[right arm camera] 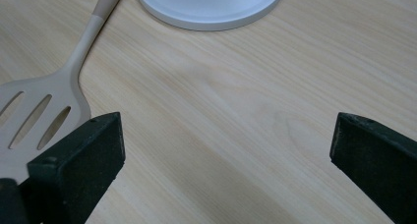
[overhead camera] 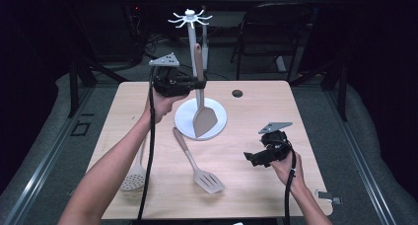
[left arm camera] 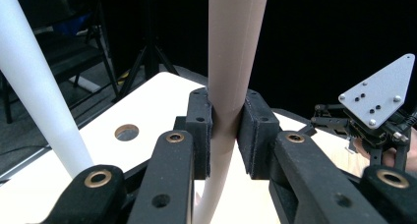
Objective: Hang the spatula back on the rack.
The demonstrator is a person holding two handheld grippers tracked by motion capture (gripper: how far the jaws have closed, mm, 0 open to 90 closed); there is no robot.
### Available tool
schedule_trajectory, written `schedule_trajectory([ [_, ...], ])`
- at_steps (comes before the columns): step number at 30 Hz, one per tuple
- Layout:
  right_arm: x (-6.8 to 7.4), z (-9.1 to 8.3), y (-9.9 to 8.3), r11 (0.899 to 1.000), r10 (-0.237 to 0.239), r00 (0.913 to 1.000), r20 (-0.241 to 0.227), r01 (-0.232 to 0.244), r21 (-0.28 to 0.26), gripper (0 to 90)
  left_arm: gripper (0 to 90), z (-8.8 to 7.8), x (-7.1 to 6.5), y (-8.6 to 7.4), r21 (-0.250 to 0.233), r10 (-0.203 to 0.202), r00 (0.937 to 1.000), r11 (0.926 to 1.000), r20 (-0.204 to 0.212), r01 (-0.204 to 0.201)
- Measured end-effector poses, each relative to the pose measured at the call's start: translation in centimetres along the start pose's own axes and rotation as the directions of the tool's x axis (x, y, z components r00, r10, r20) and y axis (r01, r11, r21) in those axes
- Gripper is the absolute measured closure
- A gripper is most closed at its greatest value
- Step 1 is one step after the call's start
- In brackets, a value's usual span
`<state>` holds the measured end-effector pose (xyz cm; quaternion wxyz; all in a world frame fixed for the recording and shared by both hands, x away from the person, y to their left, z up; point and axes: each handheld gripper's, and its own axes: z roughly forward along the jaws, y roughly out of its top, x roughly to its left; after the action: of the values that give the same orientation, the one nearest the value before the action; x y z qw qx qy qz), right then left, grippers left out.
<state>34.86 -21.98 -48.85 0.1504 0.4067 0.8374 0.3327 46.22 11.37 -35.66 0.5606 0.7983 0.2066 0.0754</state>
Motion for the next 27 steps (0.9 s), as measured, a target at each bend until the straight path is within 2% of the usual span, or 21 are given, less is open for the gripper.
schedule_trajectory([
  [3, 0.1, -0.2, 0.1, 1.000, -0.017, 0.9998, 0.007, 0.017, 0.004, 0.0, 76.8, -0.1, 0.1, 0.3, -0.002, 0.003, 1.0000, 1.0000, 0.000, -0.003],
  [8, 0.2, 0.1, 0.1, 1.000, -0.019, 0.9998, -0.002, 0.019, 0.011, 0.0, 76.8, -0.4, -0.1, 1.0, -0.003, 0.016, 0.9999, 0.9999, 0.005, -0.016],
  [14, 0.3, 0.3, 0.3, 0.999, -0.032, 0.9994, -0.013, 0.033, 0.011, 0.0, 76.8, -0.5, 0.4, 2.0, -0.006, 0.006, 0.9997, 1.0000, 0.021, -0.006],
  [16, 0.2, 0.6, 0.2, 0.999, -0.027, 0.9990, -0.037, 0.027, 0.018, 0.0, 76.8, -0.6, 0.7, 2.2, -0.011, -0.004, 0.9998, 0.9999, 0.022, 0.004],
  [20, 0.2, 1.1, -0.2, 0.999, -0.028, 0.9983, -0.052, 0.030, 0.043, 0.0, 76.8, -0.5, 1.4, 2.3, -0.022, -0.034, 0.9989, 0.9991, 0.031, 0.035],
  [27, 0.7, 1.4, 0.1, 0.998, -0.043, 0.9971, -0.063, 0.046, 0.046, 0.0, 76.8, -0.5, 2.4, 2.9, -0.032, -0.072, 0.9961, 0.9967, 0.051, 0.074],
])
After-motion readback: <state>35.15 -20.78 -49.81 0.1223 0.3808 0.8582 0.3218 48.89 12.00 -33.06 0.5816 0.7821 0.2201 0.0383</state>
